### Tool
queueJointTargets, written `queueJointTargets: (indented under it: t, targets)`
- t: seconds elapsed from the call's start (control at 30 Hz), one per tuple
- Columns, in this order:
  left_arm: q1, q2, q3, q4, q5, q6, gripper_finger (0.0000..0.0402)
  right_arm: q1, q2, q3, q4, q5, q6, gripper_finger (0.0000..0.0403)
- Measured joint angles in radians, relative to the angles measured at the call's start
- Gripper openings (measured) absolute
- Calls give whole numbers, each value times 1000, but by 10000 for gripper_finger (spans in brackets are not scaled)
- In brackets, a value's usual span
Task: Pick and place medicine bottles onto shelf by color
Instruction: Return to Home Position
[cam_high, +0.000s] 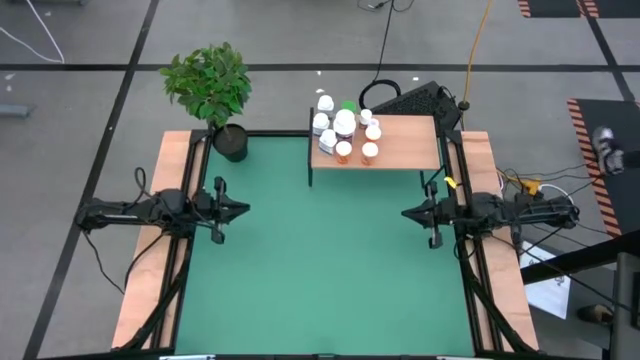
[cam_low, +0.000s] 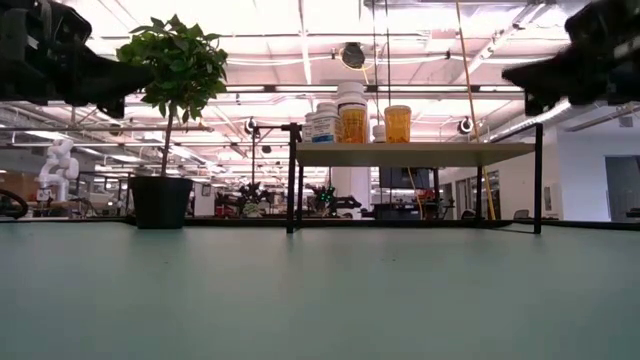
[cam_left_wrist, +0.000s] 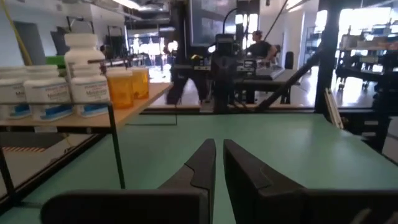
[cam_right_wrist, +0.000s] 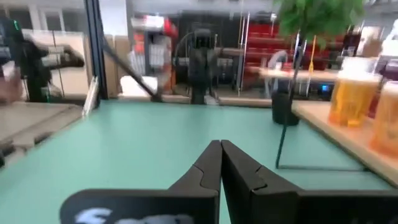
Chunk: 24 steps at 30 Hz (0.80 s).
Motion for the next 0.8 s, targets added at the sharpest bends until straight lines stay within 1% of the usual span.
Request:
queueJointTargets:
  t: [0.13,0.23,0.33,0.5,0.67,0.8]
  targets:
    - [0,0,19,-64,11,-1,35,-13,-3,69,-167,0,14,0]
    - [0,-3,29,-82,26,23,35,-19,-11,91,-199,-1,39,0]
    - [0,-3,29,-80,27,40,35,-19,-10,73,-187,-1,58,0]
    - [0,-3,0,-22,27,70,35,-19,-10,25,-95,-5,79,0]
    - [0,1,0,-10,25,163,35,-19,-11,-23,-42,0,107,0]
    - [0,1,0,4,25,318,35,-19,-10,-23,-47,-2,78,0]
